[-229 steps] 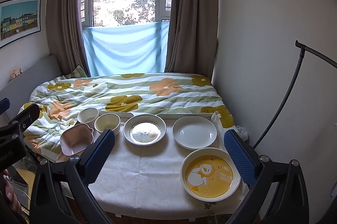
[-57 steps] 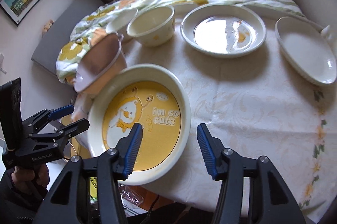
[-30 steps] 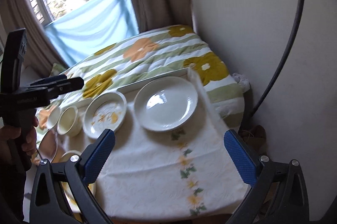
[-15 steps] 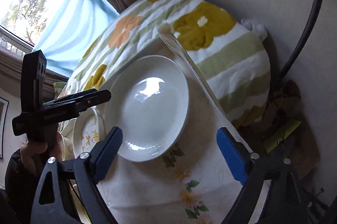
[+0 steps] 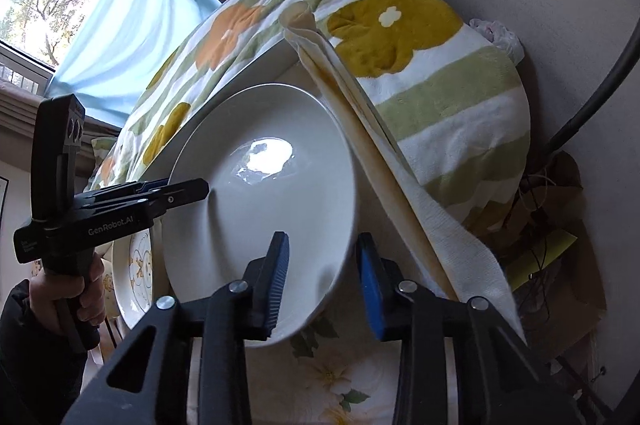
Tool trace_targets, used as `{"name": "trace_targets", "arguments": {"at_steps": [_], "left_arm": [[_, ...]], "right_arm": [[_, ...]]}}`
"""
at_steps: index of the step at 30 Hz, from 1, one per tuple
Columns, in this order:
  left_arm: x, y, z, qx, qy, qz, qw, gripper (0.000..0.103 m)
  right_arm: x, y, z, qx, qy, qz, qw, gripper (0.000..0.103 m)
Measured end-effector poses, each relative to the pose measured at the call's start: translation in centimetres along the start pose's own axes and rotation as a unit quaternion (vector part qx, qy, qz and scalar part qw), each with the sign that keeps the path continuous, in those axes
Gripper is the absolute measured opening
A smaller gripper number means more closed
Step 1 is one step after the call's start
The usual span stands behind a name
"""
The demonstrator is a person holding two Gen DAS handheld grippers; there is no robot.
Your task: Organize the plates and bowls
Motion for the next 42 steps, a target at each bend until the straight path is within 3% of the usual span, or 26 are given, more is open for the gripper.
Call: {"name": "trace_targets", "arguments": {"at_steps": [4, 14, 27, 34, 42], "left_arm": [[0.1, 0.0, 0.0, 0.000, -0.003, 0.004, 1.0000, 0.021], [1.7, 0.3, 0.7, -0.009, -0.024, 0.024, 0.9994, 0.021], [4.9, 3.2, 0.0, 0.039, -0.036, 0.043, 0.9977, 0.021], [8.9, 7.0, -1.2, 0.088, -0.059, 0.066, 0.9922, 0.021], [13.3, 15.2, -4.3, 0.187, -0.085, 0.083, 0.9751, 0.021]], "right_arm": [[-0.3, -0.3, 0.6, 0.000, 0.009, -0.001, 1.000, 0.015], [0.3, -0.4, 0.6, 0.017, 0.002, 0.003, 1.000, 0.014], [1.8, -1.2, -1.6, 0.070, -0.011, -0.004, 0.997, 0.014], [3.4, -1.2, -5.2, 0.129, -0.032, -0.019, 0.991, 0.014], [3.0, 1.3, -11.3, 0.218, -0.072, -0.058, 0.972, 0.014]]}}
Point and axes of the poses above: each gripper's, at about its wrist camera, not at the fingertips, and x roughly against the way its jaws point, z to its right, y to its underside, the point moved 5 cm from there along -x, roughly the way its jaws point, and after that the axes turned 2 degrees about -z, right-handed, at the moved point
